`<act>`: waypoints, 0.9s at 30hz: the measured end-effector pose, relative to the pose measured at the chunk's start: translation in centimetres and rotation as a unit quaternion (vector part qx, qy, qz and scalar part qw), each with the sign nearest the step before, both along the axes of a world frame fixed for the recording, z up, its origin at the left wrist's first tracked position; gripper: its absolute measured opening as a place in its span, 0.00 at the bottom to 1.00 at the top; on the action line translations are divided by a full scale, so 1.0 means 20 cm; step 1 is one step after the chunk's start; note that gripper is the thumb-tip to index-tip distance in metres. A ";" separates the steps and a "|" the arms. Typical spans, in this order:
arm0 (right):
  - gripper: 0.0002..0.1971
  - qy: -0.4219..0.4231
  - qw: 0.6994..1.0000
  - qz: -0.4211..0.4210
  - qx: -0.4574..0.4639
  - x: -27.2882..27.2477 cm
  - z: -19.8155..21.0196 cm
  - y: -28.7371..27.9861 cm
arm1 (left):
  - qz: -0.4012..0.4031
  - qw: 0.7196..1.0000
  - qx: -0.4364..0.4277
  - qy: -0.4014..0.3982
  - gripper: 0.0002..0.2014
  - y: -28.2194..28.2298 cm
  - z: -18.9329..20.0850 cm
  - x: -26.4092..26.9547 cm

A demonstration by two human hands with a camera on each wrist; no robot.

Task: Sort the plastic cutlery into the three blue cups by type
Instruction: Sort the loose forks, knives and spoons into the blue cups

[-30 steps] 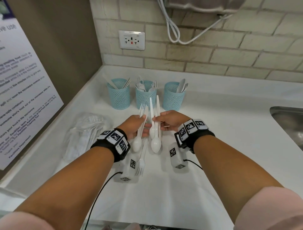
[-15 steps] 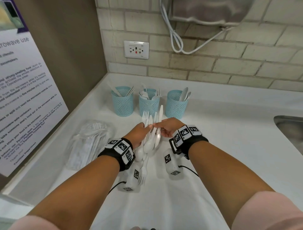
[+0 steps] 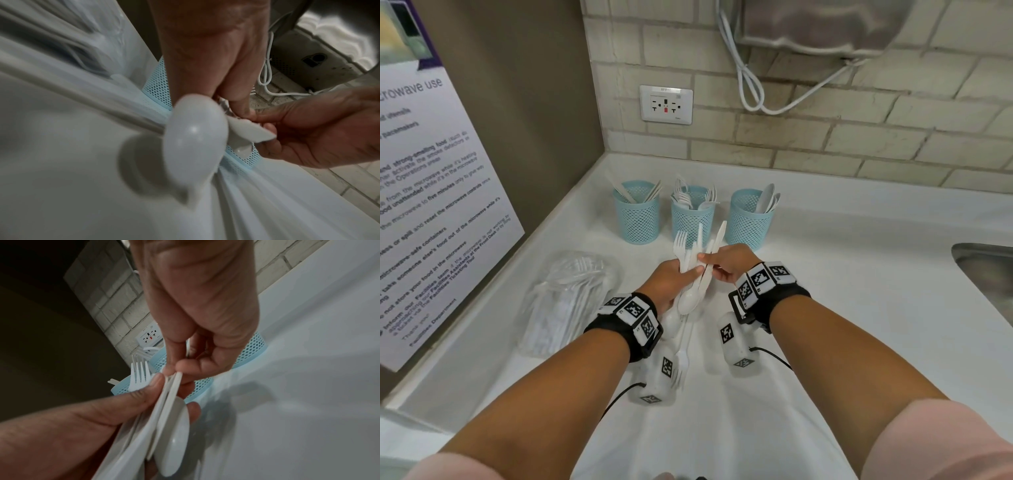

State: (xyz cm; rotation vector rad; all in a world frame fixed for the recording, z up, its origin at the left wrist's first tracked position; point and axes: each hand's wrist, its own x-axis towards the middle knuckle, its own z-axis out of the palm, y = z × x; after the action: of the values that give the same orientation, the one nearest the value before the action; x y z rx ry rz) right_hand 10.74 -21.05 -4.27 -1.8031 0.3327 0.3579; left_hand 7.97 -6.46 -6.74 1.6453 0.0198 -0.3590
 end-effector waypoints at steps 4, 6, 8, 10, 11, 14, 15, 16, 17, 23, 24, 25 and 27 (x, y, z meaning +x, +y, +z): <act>0.12 -0.015 1.000 0.004 -0.013 0.00 -0.01 0.02 | -0.005 1.000 -0.024 0.004 0.10 0.01 0.00 0.00; 0.12 -0.031 0.999 0.010 -0.027 0.00 -0.01 0.02 | -0.009 0.999 -0.040 0.009 0.13 0.02 0.00 -0.01; 0.13 -0.059 0.996 0.028 -0.056 -0.01 0.00 0.03 | -0.010 0.999 -0.049 0.018 0.13 0.03 -0.01 0.00; 0.11 -0.111 0.992 0.009 -0.067 -0.01 -0.01 0.04 | -0.013 0.998 -0.058 0.021 0.09 0.03 -0.01 0.00; 0.12 -0.144 0.986 -0.025 -0.086 -0.01 -0.02 0.04 | -0.013 0.997 -0.067 0.026 0.07 0.03 -0.01 0.00; 0.17 -0.222 0.966 -0.063 -0.112 0.00 -0.01 0.02 | -0.004 0.993 -0.107 0.042 0.06 0.04 0.01 -0.01; 0.17 -0.236 0.964 -0.045 -0.111 0.00 0.00 0.01 | -0.004 0.993 -0.112 0.045 0.07 0.04 0.01 -0.02; 0.16 -0.242 0.965 -0.018 -0.100 0.00 0.01 0.00 | -0.010 0.992 -0.114 0.046 0.07 0.04 0.02 -0.02; 0.16 -0.237 0.968 0.013 -0.087 0.00 0.02 -0.01 | -0.020 0.993 -0.111 0.047 0.08 0.04 0.02 -0.02; 0.05 -0.222 0.961 0.115 -0.120 -0.01 0.03 0.01 | -0.028 0.995 -0.077 0.047 0.09 0.04 0.03 -0.02; 0.06 -0.219 0.961 0.113 -0.122 -0.01 0.03 0.01 | -0.029 0.995 -0.077 0.050 0.09 0.05 0.04 -0.02; 0.08 -0.216 0.964 0.098 -0.120 0.00 0.03 0.01 | -0.030 0.995 -0.076 0.054 0.08 0.05 0.05 -0.02; 0.12 -0.208 0.971 0.036 -0.111 0.04 0.04 -0.02 | -0.030 0.996 -0.064 0.061 0.10 0.07 0.05 -0.02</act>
State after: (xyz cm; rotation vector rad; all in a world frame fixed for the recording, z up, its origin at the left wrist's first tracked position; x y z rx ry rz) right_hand 11.46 -21.44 -3.54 -2.0581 0.0111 -0.0168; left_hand 7.52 -5.14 -5.71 1.4985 0.0389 -0.4975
